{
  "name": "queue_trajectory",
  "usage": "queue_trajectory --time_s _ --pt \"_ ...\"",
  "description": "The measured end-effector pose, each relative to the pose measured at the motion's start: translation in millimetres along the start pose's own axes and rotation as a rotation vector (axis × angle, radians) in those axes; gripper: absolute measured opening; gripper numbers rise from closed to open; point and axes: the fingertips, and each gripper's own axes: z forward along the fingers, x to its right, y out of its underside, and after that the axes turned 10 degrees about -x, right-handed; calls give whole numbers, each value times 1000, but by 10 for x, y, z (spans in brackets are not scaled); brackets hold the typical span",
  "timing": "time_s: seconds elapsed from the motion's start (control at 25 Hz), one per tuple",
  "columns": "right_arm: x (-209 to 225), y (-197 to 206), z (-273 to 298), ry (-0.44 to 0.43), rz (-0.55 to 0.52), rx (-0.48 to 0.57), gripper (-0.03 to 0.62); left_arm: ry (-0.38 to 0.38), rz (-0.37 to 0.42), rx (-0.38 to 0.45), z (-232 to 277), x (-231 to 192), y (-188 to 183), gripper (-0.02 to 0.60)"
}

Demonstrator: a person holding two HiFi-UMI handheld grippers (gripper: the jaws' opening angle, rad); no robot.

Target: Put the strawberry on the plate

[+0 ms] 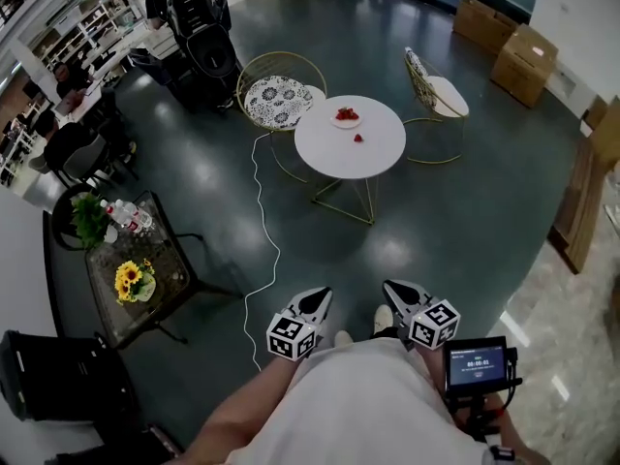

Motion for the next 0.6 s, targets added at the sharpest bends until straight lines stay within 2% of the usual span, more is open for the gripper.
queue_trajectory --time_s 0.6 --pt "283 -96 30 -15 6 -41 6 8 -31 -32 315 43 -68 6"
